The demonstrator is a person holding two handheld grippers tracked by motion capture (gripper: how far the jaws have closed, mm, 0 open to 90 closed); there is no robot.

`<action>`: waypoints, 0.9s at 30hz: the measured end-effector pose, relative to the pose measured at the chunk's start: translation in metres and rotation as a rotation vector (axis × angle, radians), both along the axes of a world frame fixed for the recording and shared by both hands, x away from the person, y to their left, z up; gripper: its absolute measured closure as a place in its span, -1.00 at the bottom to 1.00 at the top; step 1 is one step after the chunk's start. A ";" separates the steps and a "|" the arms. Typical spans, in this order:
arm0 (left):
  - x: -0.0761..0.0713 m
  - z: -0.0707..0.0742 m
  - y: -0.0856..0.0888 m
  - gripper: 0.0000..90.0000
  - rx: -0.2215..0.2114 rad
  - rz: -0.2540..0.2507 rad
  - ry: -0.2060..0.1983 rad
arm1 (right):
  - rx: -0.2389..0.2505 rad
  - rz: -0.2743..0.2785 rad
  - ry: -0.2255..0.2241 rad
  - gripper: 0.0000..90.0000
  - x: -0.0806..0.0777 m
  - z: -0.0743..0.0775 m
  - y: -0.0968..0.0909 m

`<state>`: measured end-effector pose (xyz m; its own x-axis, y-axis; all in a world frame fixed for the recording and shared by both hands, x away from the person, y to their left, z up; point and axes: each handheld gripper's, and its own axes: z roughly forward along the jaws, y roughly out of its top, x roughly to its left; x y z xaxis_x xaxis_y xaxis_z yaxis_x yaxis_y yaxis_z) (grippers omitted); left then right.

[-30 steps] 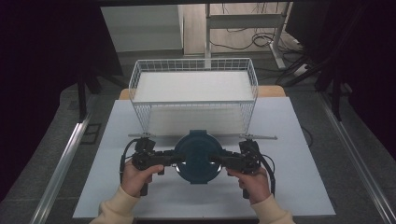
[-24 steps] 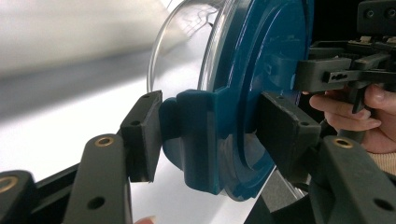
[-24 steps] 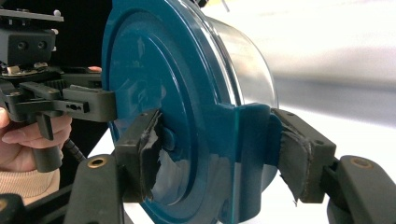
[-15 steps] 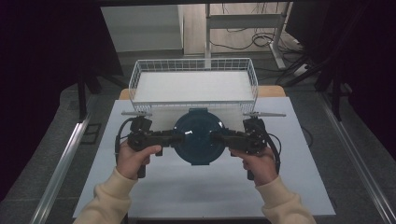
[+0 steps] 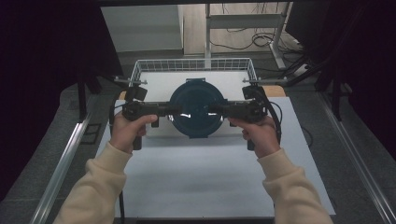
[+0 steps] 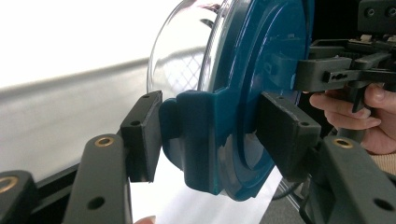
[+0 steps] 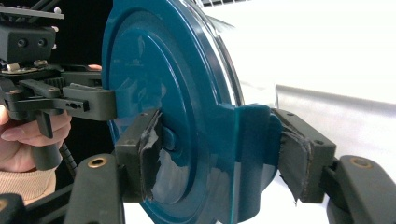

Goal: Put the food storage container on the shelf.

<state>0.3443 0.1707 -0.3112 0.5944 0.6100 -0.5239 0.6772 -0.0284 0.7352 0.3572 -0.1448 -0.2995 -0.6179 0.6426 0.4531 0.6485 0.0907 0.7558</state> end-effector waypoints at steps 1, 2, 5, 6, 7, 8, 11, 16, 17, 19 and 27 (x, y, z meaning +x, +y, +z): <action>0.004 0.003 0.001 -0.05 0.000 0.002 -0.001 | -0.003 0.002 -0.004 -0.19 0.004 0.004 0.001; 0.012 0.007 0.003 -0.05 -0.004 0.002 0.000 | -0.004 0.003 -0.004 -0.19 0.014 0.010 0.003; 0.023 0.011 0.005 -0.05 -0.007 0.000 0.003 | -0.010 0.004 0.001 -0.19 0.022 0.015 0.005; 0.033 0.014 0.006 -0.05 -0.008 0.003 0.005 | -0.015 0.008 0.002 -0.19 0.033 0.019 0.006; 0.033 0.014 0.006 -0.05 -0.008 0.003 0.005 | -0.015 0.008 0.002 -0.19 0.033 0.019 0.006; 0.039 0.016 0.007 -0.05 -0.010 0.006 0.004 | -0.016 0.011 0.002 -0.19 0.039 0.021 0.007; 0.057 0.021 0.008 -0.05 -0.004 0.012 0.014 | -0.009 0.022 0.009 -0.19 0.062 0.025 0.008; 0.078 0.022 0.011 -0.05 -0.028 0.013 0.033 | -0.021 0.020 0.022 -0.19 0.083 0.032 0.011; 0.078 0.022 0.011 -0.05 -0.028 0.013 0.033 | -0.021 0.020 0.022 -0.19 0.083 0.032 0.011; 0.087 0.019 0.012 -0.05 -0.033 0.014 0.049 | -0.028 0.015 0.032 -0.19 0.091 0.032 0.013; 0.116 0.002 0.015 -0.07 -0.061 0.051 0.130 | 0.012 -0.019 0.126 -0.19 0.122 0.010 0.015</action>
